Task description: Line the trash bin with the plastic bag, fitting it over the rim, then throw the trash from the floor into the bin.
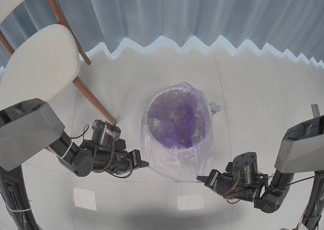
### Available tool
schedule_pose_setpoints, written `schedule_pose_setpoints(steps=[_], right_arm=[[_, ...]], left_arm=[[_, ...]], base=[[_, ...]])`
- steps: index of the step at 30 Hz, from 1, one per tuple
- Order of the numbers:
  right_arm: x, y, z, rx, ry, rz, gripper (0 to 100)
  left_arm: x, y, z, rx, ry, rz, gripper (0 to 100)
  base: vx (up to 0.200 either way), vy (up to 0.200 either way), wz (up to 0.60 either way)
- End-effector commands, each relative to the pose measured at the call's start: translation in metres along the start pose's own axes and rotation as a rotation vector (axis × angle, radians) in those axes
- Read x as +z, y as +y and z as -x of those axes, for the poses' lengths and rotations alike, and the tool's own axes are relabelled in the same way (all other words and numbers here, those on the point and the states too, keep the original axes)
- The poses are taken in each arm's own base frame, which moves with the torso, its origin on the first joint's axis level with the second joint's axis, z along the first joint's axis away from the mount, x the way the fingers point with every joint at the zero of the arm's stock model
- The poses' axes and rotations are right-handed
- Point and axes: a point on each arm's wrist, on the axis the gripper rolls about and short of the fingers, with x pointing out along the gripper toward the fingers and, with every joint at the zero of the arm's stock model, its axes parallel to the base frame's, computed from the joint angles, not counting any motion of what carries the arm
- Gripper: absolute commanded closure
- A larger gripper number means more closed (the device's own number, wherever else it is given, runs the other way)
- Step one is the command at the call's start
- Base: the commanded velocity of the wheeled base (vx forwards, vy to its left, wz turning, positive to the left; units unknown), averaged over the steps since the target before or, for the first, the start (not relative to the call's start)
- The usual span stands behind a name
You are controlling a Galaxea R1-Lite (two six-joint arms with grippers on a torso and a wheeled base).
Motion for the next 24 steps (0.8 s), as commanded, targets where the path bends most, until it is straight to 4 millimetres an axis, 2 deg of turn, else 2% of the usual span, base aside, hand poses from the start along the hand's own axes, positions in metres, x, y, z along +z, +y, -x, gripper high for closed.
schedule_pose_setpoints(steps=[1,8,14,24], right_arm=[[0.006,-0.006,-0.006,-0.017,-0.016,-0.015,100],[0.019,-0.013,-0.016,0.021,-0.085,-0.035,100],[0.021,-0.025,-0.025,0.038,-0.119,-0.039,100],[0.021,-0.028,-0.028,0.052,-0.135,-0.014,100]], left_arm=[[0.0,0.008,-0.008,0.014,0.011,0.015,100],[0.007,0.021,-0.017,0.027,0.005,0.046,100],[0.012,0.019,-0.02,0.011,-0.01,0.094,100],[0.015,0.017,-0.029,-0.017,-0.037,0.092,100]], base=[[0.0,0.0,0.0],[0.0,0.0,0.0],[0.0,0.0,0.0],[0.0,0.0,0.0]])
